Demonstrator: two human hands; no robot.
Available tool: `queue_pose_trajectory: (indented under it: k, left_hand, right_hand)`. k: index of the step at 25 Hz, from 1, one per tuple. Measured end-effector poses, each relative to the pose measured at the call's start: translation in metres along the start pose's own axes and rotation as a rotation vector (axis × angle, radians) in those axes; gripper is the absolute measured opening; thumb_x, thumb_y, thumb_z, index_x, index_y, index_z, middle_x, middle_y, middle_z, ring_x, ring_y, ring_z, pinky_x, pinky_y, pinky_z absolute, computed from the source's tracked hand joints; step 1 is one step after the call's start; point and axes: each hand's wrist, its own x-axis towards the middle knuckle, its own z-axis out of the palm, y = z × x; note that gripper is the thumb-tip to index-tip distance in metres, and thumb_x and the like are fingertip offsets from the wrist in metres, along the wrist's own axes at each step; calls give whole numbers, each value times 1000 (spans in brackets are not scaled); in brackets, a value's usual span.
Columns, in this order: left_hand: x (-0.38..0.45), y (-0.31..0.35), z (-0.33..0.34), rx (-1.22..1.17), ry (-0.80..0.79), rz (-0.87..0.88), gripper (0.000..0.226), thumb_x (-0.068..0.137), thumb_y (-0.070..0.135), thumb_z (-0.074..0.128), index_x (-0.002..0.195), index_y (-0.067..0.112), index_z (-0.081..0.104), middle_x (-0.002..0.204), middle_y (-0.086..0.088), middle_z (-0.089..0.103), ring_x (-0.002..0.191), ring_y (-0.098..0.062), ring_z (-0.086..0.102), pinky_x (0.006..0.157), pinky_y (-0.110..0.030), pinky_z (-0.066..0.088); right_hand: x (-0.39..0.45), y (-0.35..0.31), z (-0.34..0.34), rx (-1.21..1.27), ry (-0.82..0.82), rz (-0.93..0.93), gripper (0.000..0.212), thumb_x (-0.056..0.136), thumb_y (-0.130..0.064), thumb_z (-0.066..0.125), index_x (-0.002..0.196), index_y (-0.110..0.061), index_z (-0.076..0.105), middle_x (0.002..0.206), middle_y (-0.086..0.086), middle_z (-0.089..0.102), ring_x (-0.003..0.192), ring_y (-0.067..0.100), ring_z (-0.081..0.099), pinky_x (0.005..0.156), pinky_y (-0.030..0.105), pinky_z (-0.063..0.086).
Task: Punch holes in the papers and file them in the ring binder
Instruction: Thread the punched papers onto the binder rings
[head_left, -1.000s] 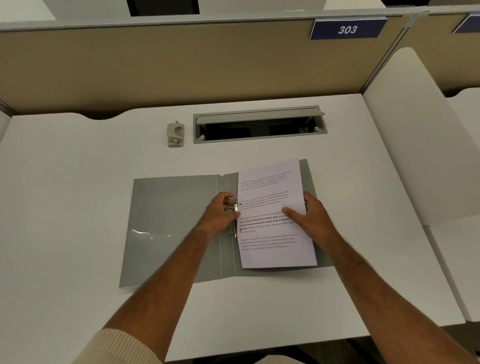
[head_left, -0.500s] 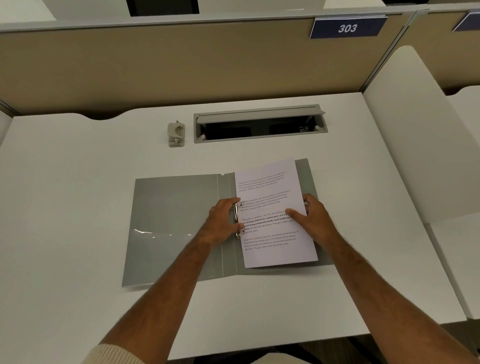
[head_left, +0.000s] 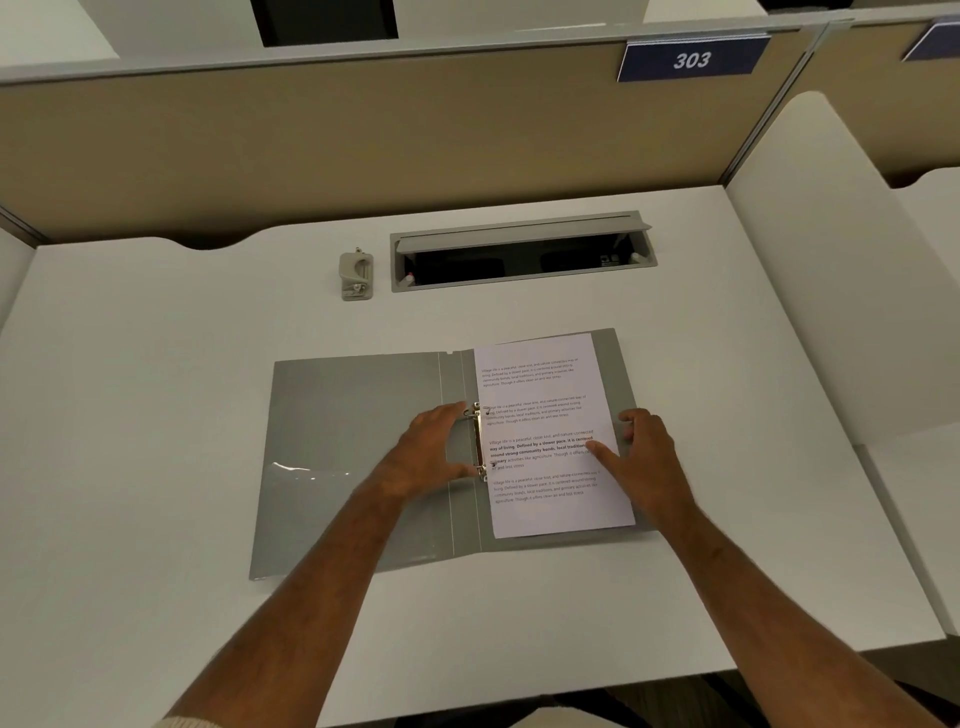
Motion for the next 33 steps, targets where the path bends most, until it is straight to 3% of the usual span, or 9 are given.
queue_pose_trajectory:
  k: [3,5,8,11,14,18,23,33]
  left_hand:
    - [0,-2,-2,40,-5,5,100,80,40,85,159,23,27,167,0,27,155,-21,20,124,-39,23]
    - [1,-2,-2,37,-19,9,97,82,38,83,160,23,26,168,1,25,157,-21,15,125,-38,19]
    - [3,-3,-5,44,-37,8,95,85,39,80,161,23,25,169,3,21,158,-20,11,126,-39,17]
    - [5,-2,-4,57,-38,-2,94,85,41,80,160,25,27,169,5,22,158,-20,13,127,-42,19]
    - [7,-2,-2,43,-31,-9,94,84,41,81,160,27,29,168,5,25,157,-21,14,125,-43,21]
    - [8,-1,-2,31,-31,-10,94,83,41,82,160,28,29,168,4,26,157,-23,16,124,-44,23]
    - [9,-4,1,19,-52,-27,94,85,41,80,161,29,26,169,5,23,158,-24,11,124,-46,20]
    - [16,-8,6,-21,-57,-49,95,83,39,82,160,30,28,169,6,24,158,-23,9,126,-47,17]
  right_hand:
    - [-4,-2,9,5,-12,-102,50,82,-42,79,117,-22,50,107,-3,53,94,16,55,80,24,50]
    - [-6,-12,16,40,-115,-178,45,84,-36,79,116,-22,51,102,-2,55,87,10,56,73,16,46]
    - [-9,-38,34,61,-330,-228,44,89,-36,75,123,-27,48,105,-6,55,91,5,57,77,16,45]
    - [-7,-57,54,35,-473,-268,59,90,-37,73,140,-31,41,114,-4,56,96,7,57,79,14,45]
    - [3,-70,67,-43,-555,-265,83,88,-37,75,154,-34,26,118,-4,56,97,11,60,84,23,52]
    - [19,-75,73,-97,-607,-234,98,84,-31,80,159,-34,17,109,-2,63,91,16,65,88,27,55]
    - [29,-68,72,-41,-627,-270,91,84,-30,80,157,-33,26,102,-5,67,85,18,69,80,20,57]
    - [30,-69,75,-82,-617,-308,88,88,-32,76,158,-34,23,98,-3,64,84,17,65,77,15,53]
